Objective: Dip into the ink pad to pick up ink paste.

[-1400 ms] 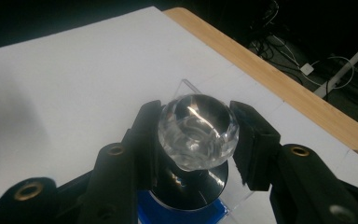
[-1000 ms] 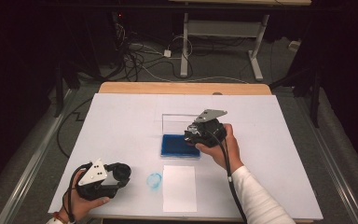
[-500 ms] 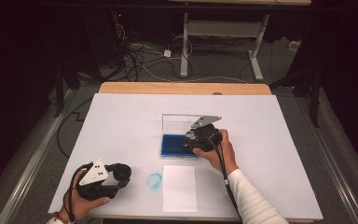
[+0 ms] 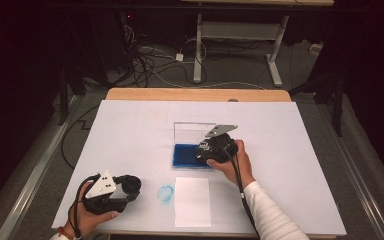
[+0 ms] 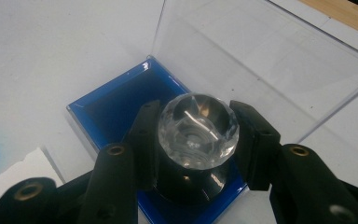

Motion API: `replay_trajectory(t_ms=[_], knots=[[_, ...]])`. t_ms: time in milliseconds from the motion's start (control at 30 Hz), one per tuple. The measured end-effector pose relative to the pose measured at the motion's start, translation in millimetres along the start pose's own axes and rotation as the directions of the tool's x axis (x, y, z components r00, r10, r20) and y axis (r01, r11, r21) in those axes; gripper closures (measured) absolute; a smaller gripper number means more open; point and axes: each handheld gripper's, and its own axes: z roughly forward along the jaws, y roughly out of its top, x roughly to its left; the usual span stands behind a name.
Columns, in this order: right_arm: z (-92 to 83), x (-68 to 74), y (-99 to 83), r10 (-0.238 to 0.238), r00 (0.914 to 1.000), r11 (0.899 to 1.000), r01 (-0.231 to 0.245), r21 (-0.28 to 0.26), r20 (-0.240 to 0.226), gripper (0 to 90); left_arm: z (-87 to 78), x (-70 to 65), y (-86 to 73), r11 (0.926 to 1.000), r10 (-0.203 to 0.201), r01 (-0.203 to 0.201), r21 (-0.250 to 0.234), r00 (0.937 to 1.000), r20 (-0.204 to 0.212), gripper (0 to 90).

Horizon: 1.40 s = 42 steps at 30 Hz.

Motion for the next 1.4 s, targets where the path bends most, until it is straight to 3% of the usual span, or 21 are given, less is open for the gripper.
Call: replay_trajectory(t_ms=[100,267,467,833,900,1333,1400], knots=[[-1.0,-1.2,-0.9,0.013,0.9998,1.000,-0.013,-0.006,-0.014,56.9,0.4,0.4,-0.5,1.0000,-0.003,0.003,0.002,1.0000,0.000,36.7],[-0.1,3.3,0.4,-0.015,0.9999,1.000,0.015,0.004,-0.005,56.9,1.4,0.1,-0.3,1.0000,-0.001,0.001,0.005,1.0000,0.003,36.7],[2.3,2.1,0.6,0.002,0.9999,1.000,-0.002,0.007,-0.011,57.0,1.7,-0.7,-0.1,1.0000,0.001,-0.001,0.008,1.0000,0.002,36.7],[1.8,8.3,-0.1,-0.053,0.9984,0.998,0.053,0.014,0.021,57.0,1.3,-1.2,-0.1,1.0000,0.003,-0.003,0.007,1.0000,0.006,36.7],[1.0,8.2,-2.0,-0.038,0.9991,0.999,0.037,0.006,0.020,57.0,1.3,-1.2,-0.2,1.0000,0.004,-0.004,0.008,1.0000,0.006,36.7],[1.6,7.6,-3.8,-0.055,0.9982,0.998,0.055,-0.004,0.025,57.0,-0.3,-1.6,-0.8,1.0000,0.005,-0.005,0.004,1.0000,0.003,36.7],[1.3,12.0,-3.0,-0.062,0.9970,0.998,0.062,0.006,0.046,57.0,0.1,-1.3,-0.8,1.0000,0.004,-0.004,0.007,1.0000,0.003,36.7]])
